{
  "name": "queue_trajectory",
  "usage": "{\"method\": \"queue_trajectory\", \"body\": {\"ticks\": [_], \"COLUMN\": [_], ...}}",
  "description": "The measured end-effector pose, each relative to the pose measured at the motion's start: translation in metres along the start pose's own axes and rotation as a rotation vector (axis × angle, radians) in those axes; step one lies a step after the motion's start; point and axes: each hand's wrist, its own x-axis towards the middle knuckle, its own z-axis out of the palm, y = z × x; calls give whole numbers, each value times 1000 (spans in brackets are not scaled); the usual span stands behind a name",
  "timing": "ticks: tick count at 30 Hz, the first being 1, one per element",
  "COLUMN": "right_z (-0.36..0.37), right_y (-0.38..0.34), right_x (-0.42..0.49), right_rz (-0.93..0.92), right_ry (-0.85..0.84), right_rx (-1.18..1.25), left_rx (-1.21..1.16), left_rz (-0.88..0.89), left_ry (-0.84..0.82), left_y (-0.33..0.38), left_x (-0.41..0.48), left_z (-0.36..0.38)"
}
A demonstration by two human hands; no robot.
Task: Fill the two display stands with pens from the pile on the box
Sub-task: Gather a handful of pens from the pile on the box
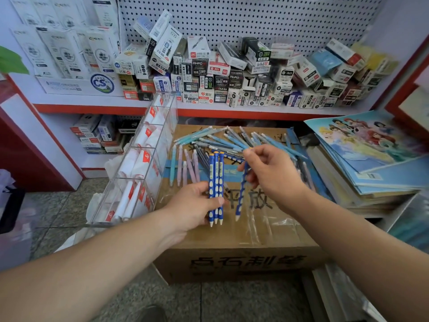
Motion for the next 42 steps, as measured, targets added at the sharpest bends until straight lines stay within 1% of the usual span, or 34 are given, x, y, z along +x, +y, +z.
{"method": "queue_trajectory", "body": {"ticks": [3, 6, 11, 17, 20, 21, 23, 24, 25, 27, 37, 39, 42], "right_z": [16, 21, 25, 30, 31, 29, 21, 16, 12, 8, 11, 11, 8], "right_y": [7, 9, 10, 13, 16, 20, 34, 42, 50, 62, 68, 68, 64], "right_x": [-2, 0, 3, 4, 10, 14, 26, 33, 39, 51, 74, 73, 68], "right_rz": [56, 64, 72, 127, 155, 127, 3, -43, -66, -75, -24, -24, 46], "right_ry": [-105, -97, -75, -121, -135, -97, 12, 38, 37, 11, -34, -38, -76], "right_rx": [7, -4, 4, 55, 92, 10, -331, -493, -610, -735, -945, -943, -878], "left_rx": [3, -11, 56, 95, 58, 49, 50, 58, 64, 66, 96, 99, 91], "left_rz": [1, 10, 42, 45, 36, 30, 23, 22, 23, 25, 29, 30, 25], "left_ry": [-40, -52, -66, -30, 3, 13, 25, 28, 29, 26, 38, 42, 47], "left_y": [0, 0, -3, -6, -6, -7, -8, -8, -8, -9, -10, -10, -10], "left_x": [-2, -2, 0, 2, 3, 3, 4, 4, 4, 5, 6, 6, 5], "left_z": [4, 5, 3, -2, -4, -5, -7, -7, -8, -9, -11, -11, -12]}}
